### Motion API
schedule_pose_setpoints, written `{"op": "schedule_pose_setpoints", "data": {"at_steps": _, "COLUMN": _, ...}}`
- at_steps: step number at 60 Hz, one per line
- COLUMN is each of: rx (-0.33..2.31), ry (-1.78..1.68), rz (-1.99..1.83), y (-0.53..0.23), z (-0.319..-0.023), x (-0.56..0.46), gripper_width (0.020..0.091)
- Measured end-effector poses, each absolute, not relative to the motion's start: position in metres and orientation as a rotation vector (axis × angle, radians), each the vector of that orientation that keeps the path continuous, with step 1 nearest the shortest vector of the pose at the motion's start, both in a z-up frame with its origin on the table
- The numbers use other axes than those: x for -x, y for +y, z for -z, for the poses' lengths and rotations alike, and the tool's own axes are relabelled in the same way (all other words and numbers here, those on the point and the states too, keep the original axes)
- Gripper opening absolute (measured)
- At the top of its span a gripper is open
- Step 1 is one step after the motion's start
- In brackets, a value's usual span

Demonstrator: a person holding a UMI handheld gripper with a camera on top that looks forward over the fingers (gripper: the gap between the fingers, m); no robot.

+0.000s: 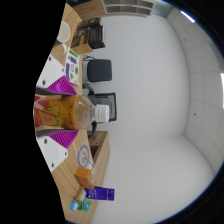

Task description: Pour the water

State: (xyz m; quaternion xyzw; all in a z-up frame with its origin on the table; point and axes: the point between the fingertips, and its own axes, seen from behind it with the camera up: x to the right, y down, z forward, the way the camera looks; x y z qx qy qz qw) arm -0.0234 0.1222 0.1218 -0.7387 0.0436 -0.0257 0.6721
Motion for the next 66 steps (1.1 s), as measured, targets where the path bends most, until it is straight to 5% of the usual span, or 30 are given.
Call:
{"op": "schedule_pose_setpoints", "data": {"at_steps": 17, "rx": 1.731, "ry": 0.066, "rz": 0.079, "y": 0.130, "z": -0.100, "x": 0.028, "gripper_width": 0.0504}}
{"op": "schedule_pose_setpoints", "data": {"at_steps": 26, "rx": 1.769, "ry": 0.033, "rz": 0.108, "y": 0.128, "z": -0.093, "x": 0.026, "gripper_width": 0.0668}}
{"op": "schedule_pose_setpoints", "data": {"at_steps": 30, "rx": 1.837, "ry": 0.025, "rz": 0.089, "y": 0.118, "z": -0.087, "x": 0.026, "gripper_width": 0.0861}}
{"op": "schedule_pose_setpoints", "data": {"at_steps": 33, "rx": 1.838, "ry": 0.037, "rz": 0.066, "y": 0.106, "z": -0.094, "x": 0.026, "gripper_width": 0.0822}}
{"op": "schedule_pose_setpoints", "data": {"at_steps": 51, "rx": 1.789, "ry": 0.029, "rz": -0.039, "y": -0.046, "z": -0.155, "x": 0.050, "gripper_width": 0.0841}}
{"op": "schedule_pose_setpoints", "data": {"at_steps": 66, "rx": 1.781, "ry": -0.034, "rz": -0.173, "y": -0.176, "z": -0.149, "x": 0.091, "gripper_width": 0.0844}}
